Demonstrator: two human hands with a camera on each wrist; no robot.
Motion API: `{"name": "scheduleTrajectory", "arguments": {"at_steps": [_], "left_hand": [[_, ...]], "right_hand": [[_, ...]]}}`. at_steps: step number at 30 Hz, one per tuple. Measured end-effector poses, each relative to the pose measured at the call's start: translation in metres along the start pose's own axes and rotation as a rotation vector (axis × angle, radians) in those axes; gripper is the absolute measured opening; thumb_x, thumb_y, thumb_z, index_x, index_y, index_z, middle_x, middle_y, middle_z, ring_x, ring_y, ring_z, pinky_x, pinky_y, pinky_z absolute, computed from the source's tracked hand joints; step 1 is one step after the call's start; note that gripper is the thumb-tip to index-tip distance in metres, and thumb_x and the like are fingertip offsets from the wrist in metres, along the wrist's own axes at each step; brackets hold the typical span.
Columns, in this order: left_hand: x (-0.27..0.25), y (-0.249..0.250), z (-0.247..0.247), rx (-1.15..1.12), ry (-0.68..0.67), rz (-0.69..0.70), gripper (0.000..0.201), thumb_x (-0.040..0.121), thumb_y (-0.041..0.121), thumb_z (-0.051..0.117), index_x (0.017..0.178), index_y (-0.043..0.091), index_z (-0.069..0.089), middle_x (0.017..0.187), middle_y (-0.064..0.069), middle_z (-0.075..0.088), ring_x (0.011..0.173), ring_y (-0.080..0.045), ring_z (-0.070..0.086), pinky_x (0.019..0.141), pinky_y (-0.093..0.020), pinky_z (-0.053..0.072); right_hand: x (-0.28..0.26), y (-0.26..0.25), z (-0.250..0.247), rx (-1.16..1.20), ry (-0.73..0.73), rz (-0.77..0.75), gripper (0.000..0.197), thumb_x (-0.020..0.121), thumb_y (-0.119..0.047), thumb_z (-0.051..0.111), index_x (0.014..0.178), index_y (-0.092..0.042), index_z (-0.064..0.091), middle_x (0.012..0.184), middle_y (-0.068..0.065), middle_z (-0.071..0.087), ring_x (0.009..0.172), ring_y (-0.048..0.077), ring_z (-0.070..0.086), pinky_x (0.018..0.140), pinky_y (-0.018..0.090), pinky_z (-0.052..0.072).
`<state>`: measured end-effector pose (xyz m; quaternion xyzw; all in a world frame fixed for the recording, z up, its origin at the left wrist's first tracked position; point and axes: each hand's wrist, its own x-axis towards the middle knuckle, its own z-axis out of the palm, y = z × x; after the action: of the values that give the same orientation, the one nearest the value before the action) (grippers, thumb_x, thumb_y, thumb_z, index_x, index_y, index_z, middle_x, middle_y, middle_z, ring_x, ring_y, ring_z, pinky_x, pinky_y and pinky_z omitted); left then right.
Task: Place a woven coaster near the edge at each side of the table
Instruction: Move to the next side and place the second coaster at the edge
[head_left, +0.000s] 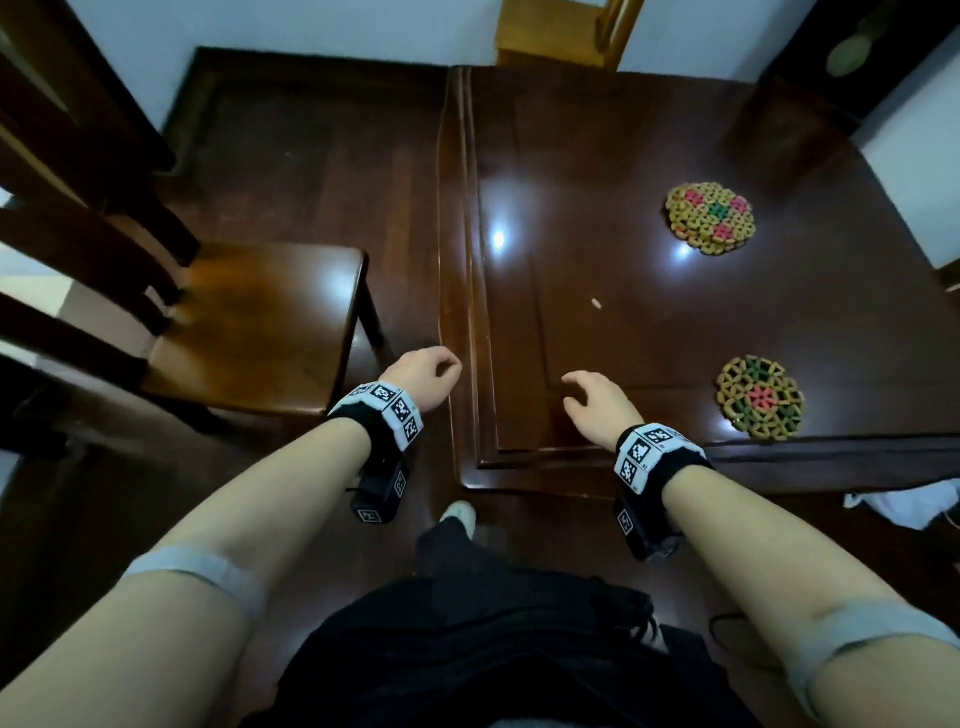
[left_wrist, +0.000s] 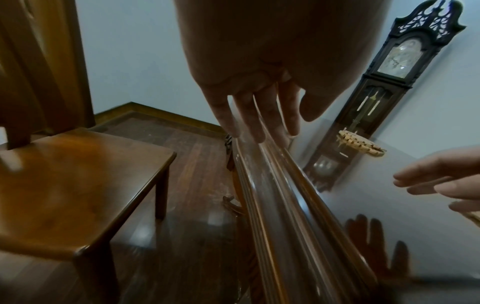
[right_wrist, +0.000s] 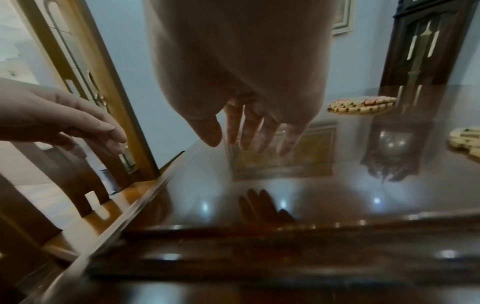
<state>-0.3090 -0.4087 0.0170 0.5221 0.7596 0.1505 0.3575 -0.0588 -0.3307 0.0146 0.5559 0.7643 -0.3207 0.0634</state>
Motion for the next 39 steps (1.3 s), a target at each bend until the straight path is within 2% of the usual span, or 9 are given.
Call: {"name": "scheduleTrajectory", "arguments": {"at_steps": [5,9,12,18,20,25,29,35,39], "left_hand": [[0.056,0.011,-0.032,0.025,-0.035,0.075,0.023,0.091,0.037,0.049,0.106,0.026,0.064,0.104,0.005,0.066,0.094,-0.015,0.062,0.085,-0.034,0.053],[0.097,0.024,-0.056,0.095,-0.081,0.162,0.022,0.09,0.034,0.054,0.106,0.023,0.065,0.1,0.007,0.063,0.091,-0.01,0.058,0.078,-0.024,0.045],[0.132,0.04,-0.065,0.122,-0.122,0.196,0.019,0.089,0.034,0.056,0.103,0.025,0.064,0.101,0.007,0.064,0.093,-0.011,0.06,0.08,-0.026,0.048],[0.208,0.09,-0.068,0.318,-0.201,0.29,0.009,0.086,0.035,0.057,0.084,0.028,0.06,0.09,0.005,0.064,0.089,-0.02,0.064,0.083,-0.039,0.055],[0.242,0.117,-0.064,0.418,-0.276,0.363,0.01,0.086,0.035,0.057,0.085,0.027,0.061,0.09,0.006,0.064,0.088,-0.019,0.064,0.082,-0.038,0.055],[0.288,0.159,-0.058,0.497,-0.361,0.501,0.01,0.087,0.035,0.055,0.087,0.026,0.061,0.096,0.005,0.063,0.088,-0.017,0.061,0.077,-0.032,0.051],[0.298,0.186,-0.049,0.499,-0.41,0.568,0.009,0.085,0.034,0.055,0.086,0.027,0.061,0.094,0.004,0.063,0.087,-0.017,0.061,0.073,-0.03,0.049],[0.304,0.199,-0.044,0.501,-0.447,0.602,0.008,0.084,0.032,0.061,0.088,0.026,0.063,0.094,0.005,0.066,0.087,-0.015,0.063,0.072,-0.028,0.048],[0.318,0.2,-0.048,0.484,-0.469,0.577,0.012,0.08,0.03,0.069,0.089,0.025,0.063,0.094,0.004,0.067,0.087,-0.014,0.064,0.072,-0.027,0.049]], "right_hand": [[0.047,-0.011,-0.028,0.122,0.064,0.099,0.036,0.091,-0.027,0.048,0.127,-0.025,0.055,0.135,0.0,0.057,0.125,0.022,0.052,0.106,0.042,0.042],[0.073,-0.021,-0.037,0.202,0.036,0.154,0.027,0.092,-0.027,0.047,0.113,-0.027,0.063,0.119,0.0,0.065,0.111,0.02,0.059,0.094,0.03,0.045],[0.084,-0.023,-0.048,0.259,0.029,0.193,0.019,0.09,-0.027,0.049,0.097,-0.032,0.065,0.106,-0.003,0.071,0.103,0.017,0.063,0.092,0.032,0.048],[0.096,-0.012,-0.07,0.424,0.145,0.333,0.018,0.092,-0.023,0.048,0.092,-0.028,0.065,0.09,-0.007,0.071,0.093,0.015,0.066,0.089,0.033,0.051],[0.102,-0.002,-0.069,0.506,0.227,0.441,0.019,0.092,-0.024,0.047,0.092,-0.028,0.066,0.092,-0.007,0.071,0.091,0.015,0.065,0.089,0.033,0.051],[0.102,0.0,-0.076,0.621,0.35,0.566,0.018,0.091,-0.022,0.048,0.091,-0.028,0.065,0.087,-0.009,0.069,0.093,0.016,0.065,0.094,0.034,0.049],[0.1,-0.001,-0.079,0.7,0.453,0.661,0.02,0.091,-0.02,0.047,0.083,-0.029,0.064,0.078,-0.013,0.067,0.088,0.016,0.066,0.094,0.036,0.051],[0.106,-0.006,-0.082,0.774,0.485,0.688,0.02,0.092,-0.021,0.048,0.094,-0.021,0.067,0.082,-0.008,0.069,0.093,0.018,0.067,0.096,0.032,0.048],[0.117,-0.005,-0.084,0.852,0.491,0.7,0.018,0.092,-0.02,0.049,0.094,-0.02,0.066,0.084,-0.004,0.07,0.088,0.022,0.07,0.092,0.03,0.05]]}}
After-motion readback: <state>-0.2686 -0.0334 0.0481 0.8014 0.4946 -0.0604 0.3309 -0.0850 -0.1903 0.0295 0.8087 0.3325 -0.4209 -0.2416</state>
